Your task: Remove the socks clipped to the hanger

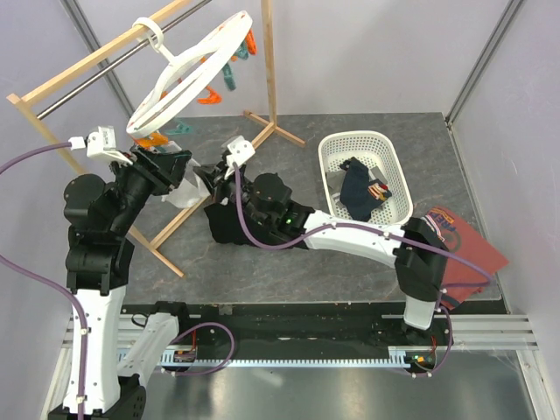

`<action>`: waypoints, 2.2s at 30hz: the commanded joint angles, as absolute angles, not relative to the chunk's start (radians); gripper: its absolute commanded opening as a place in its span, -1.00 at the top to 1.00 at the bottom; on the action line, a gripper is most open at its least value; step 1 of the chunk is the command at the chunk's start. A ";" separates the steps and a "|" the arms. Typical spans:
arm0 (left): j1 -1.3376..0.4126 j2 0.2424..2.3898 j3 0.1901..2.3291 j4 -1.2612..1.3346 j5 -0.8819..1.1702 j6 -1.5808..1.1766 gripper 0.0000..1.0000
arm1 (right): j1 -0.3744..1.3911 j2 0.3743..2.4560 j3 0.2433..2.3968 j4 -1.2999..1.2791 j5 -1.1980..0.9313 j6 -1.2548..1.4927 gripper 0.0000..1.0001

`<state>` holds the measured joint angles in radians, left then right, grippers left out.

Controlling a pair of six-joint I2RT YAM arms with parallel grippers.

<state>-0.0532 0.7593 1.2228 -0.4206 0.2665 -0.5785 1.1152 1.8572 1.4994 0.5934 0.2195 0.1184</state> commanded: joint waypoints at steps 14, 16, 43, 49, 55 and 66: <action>-0.055 0.792 1.344 -0.591 0.256 -0.469 -0.20 | 1.071 1.649 1.398 0.580 0.382 0.049 1.00; -0.055 0.784 1.341 -0.606 0.236 -0.456 -0.20 | 1.060 1.634 1.391 0.583 0.376 0.064 1.00; -0.055 0.744 1.269 -0.503 0.340 -0.485 -0.09 | 0.946 1.525 1.310 0.468 -0.052 0.202 1.00; -0.055 0.692 1.213 -0.548 0.328 -0.456 -0.10 | 0.957 1.526 1.290 0.532 -0.106 0.316 1.00; -0.055 0.672 1.204 -0.575 0.241 -0.469 -0.14 | 1.002 1.528 1.238 0.587 -0.069 0.321 1.00; -0.055 0.719 1.351 -0.618 0.065 -0.477 -0.01 | 1.092 1.615 1.302 0.581 0.046 0.118 1.00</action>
